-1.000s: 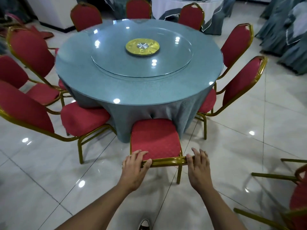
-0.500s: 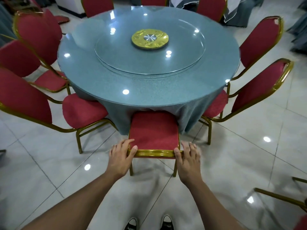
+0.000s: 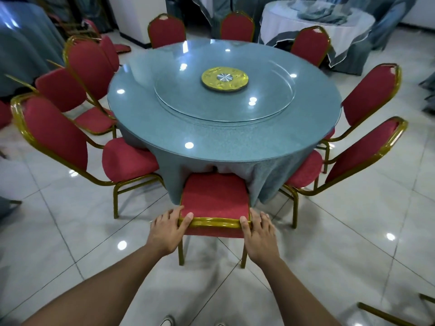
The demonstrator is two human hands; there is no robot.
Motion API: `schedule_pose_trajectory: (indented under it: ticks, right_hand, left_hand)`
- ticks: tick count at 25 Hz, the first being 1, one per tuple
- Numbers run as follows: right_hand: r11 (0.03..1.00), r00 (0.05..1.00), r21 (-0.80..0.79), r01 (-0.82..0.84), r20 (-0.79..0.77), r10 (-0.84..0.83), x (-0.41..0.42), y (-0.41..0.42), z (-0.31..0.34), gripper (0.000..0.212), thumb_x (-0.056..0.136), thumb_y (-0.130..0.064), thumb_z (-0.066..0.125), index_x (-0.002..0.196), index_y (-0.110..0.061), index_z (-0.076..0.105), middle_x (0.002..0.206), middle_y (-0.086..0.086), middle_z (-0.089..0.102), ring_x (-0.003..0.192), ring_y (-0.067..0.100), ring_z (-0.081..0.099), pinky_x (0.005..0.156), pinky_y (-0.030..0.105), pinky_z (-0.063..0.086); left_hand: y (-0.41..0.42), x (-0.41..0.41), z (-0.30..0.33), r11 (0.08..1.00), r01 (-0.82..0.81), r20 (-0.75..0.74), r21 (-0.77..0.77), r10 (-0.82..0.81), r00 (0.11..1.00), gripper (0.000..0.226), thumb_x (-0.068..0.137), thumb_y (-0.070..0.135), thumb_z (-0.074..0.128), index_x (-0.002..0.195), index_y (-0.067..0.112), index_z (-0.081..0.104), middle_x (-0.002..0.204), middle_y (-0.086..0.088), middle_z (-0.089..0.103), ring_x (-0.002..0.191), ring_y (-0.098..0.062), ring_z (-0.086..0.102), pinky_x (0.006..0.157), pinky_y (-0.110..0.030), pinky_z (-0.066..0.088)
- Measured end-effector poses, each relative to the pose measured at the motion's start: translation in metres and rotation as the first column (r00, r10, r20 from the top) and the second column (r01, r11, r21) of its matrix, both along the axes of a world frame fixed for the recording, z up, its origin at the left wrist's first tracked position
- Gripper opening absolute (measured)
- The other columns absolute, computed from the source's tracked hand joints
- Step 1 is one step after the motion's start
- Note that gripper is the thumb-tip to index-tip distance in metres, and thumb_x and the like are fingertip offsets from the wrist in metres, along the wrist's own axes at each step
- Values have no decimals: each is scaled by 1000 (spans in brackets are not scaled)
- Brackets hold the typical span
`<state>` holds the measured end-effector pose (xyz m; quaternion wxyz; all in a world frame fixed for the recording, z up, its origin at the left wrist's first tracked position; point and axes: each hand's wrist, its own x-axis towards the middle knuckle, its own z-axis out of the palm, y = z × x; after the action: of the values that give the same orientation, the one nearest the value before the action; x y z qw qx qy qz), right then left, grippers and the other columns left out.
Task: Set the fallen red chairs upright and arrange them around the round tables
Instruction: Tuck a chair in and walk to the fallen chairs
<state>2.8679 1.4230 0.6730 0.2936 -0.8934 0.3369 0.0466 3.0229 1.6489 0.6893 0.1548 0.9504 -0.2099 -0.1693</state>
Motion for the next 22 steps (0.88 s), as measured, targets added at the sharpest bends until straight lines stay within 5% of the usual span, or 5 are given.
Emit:
schedule_pose_trajectory:
  ticks: [3,6,9,22]
  right_hand:
    - [983,989,-126,-132,-79,122,1,1,9,55,107,-49,16,154,-26,31,161,7,28,151,31,17,123,48,14]
    - [975,986,-184,-122,94,141,3,7,21,33,107,-35,30,120,-23,58,116,-3,61,118,24,53,107,42,36]
    - [970,971,-190,-152,152,182,17,24,34,27,105,-36,35,101,-28,61,91,-14,56,93,14,55,98,41,41]
    - [876,799,-57,-480,384,462,163,205,98,27,100,-28,54,126,-23,61,125,-5,61,113,16,54,99,33,41]
  left_hand:
    - [-2,-5,11,999,-14,-30,35,15,999,72,95,70,11,147,30,39,146,-6,48,135,-29,43,113,-49,33]
    - [-2,-12,21,999,53,-52,-7,-53,997,46,103,55,25,133,31,49,133,-1,53,123,-24,48,105,-43,39]
    - [7,-19,31,992,25,-103,-121,-38,994,34,103,42,42,135,33,49,131,5,52,120,-18,49,104,-40,46]
    - [176,24,113,911,-260,25,-319,282,959,29,103,35,48,130,30,55,137,8,53,126,-12,47,106,-35,44]
